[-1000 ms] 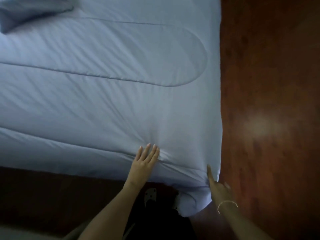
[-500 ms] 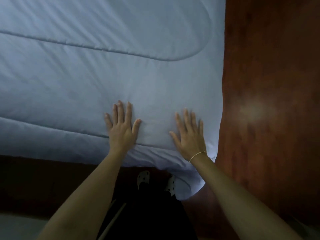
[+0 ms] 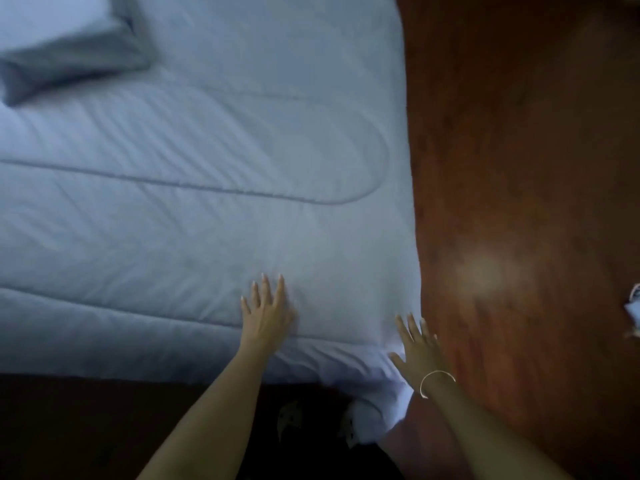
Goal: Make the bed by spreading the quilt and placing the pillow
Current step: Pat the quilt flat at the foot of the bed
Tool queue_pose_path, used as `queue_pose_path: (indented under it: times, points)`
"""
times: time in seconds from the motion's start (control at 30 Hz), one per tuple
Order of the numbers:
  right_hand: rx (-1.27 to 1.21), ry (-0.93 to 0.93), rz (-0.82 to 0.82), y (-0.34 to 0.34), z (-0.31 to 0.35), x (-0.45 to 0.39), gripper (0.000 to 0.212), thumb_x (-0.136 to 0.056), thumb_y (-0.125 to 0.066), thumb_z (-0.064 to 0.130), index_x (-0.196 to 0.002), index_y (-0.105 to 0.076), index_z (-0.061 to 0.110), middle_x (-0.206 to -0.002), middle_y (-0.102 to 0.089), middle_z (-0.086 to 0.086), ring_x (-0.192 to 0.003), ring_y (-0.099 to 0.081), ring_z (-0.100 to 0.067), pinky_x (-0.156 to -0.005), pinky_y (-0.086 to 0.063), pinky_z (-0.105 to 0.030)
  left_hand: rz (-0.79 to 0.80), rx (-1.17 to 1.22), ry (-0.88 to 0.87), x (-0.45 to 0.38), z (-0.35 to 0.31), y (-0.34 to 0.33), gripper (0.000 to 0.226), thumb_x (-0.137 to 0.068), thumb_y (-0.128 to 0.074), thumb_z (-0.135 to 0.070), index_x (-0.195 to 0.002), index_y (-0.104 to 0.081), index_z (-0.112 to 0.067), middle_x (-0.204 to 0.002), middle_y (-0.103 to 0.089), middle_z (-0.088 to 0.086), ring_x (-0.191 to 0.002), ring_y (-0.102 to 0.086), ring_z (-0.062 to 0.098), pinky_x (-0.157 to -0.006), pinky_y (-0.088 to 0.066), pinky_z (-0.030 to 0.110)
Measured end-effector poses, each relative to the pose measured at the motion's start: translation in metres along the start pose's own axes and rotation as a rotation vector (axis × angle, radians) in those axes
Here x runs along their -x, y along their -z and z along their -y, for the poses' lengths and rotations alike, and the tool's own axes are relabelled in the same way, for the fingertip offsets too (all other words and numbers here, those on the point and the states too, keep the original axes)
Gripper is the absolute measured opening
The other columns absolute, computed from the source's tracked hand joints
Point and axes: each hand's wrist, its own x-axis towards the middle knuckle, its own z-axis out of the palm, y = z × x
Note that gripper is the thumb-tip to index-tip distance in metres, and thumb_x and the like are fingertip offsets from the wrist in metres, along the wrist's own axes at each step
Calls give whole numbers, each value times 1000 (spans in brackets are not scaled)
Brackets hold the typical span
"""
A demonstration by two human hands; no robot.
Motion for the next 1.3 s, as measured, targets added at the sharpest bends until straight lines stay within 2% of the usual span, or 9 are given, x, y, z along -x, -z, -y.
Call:
queue_pose_path:
  times: [0.1, 0.27, 0.37, 0.5, 0.7, 0.9, 1.0, 1.17, 1.3]
  points:
    - [-40, -21, -76, 50, 13, -4, 72, -96, -35, 52, -152, 4, 26, -161, 8, -3, -148, 4, -30, -118, -10, -46, -59, 12, -45, 0, -21, 38, 74, -96, -33, -52, -150, 6, -23, -159, 9, 13, -146, 0, 34, -115, -10, 54]
    - [-151, -2, -258, 123, 13, -17, 59, -97, -34, 48, -150, -20, 26, -160, -16, -1, -148, -7, -26, -119, -13, -45, -193, -84, -176, -11, -57, 101, 71, -98, -32, -48, -150, 9, -22, -158, 13, 12, -146, -4, 30, -115, -11, 52]
    - [-193, 36, -343, 153, -2, -26, 57, -98, -34, 45, -150, -20, 26, -159, -18, 1, -148, -9, -24, -120, -12, -45, -284, -89, -171, -24, -78, 132, 70, -98, -34, -46, -150, 7, -22, -158, 11, 13, -146, -8, 30, -114, -13, 52]
    - [-234, 63, -361, 191, -39, -50, 61, -97, -34, 42, -151, -12, 27, -160, -13, 1, -149, -3, -23, -120, -9, -46, -366, -29, -121, -40, -116, 148, 71, -96, -42, -42, -151, -1, -21, -159, 3, 12, -145, -17, 30, -114, -20, 52]
    - [-231, 214, -400, 247, -112, -67, 63, -97, -29, 50, -152, -3, 31, -161, -6, 0, -149, 2, -23, -120, -4, -45, -336, -1, 37, -44, -208, 144, 67, -98, -32, -46, -150, 4, -24, -159, 7, 9, -145, -12, 24, -115, -15, 47]
    - [-153, 262, -404, 302, -183, -90, 64, -96, -30, 53, -151, -6, 31, -161, -9, -3, -148, -1, -26, -119, -8, -49, -440, 88, 79, -52, -300, 152, 59, -97, -38, -43, -149, -23, -19, -157, -18, 11, -139, -31, 30, -112, -26, 47]
    - [-154, 270, -440, 321, -206, -100, 62, -96, -32, 53, -150, -17, 29, -159, -17, -3, -148, -9, -25, -119, -12, -48, -451, 80, 67, -67, -326, 161, 53, -97, -39, -41, -145, -33, -18, -154, -29, 12, -134, -39, 32, -110, -29, 46]
    - [-206, 298, -482, 345, -221, -123, 50, -96, -35, 50, -138, -45, 24, -140, -52, 0, -129, -47, -20, -114, -25, -43, -511, 188, 48, -103, -360, 187, 41, -98, -42, -33, -135, -47, -16, -144, -45, 7, -121, -52, 29, -100, -40, 41]
    - [-209, 372, -522, 370, -221, -160, 49, -96, -36, 49, -137, -46, 23, -137, -55, 1, -126, -49, -20, -111, -31, -40, -551, 226, 29, -145, -378, 207, 38, -97, -43, -30, -132, -50, -16, -139, -49, 6, -117, -54, 28, -98, -42, 39]
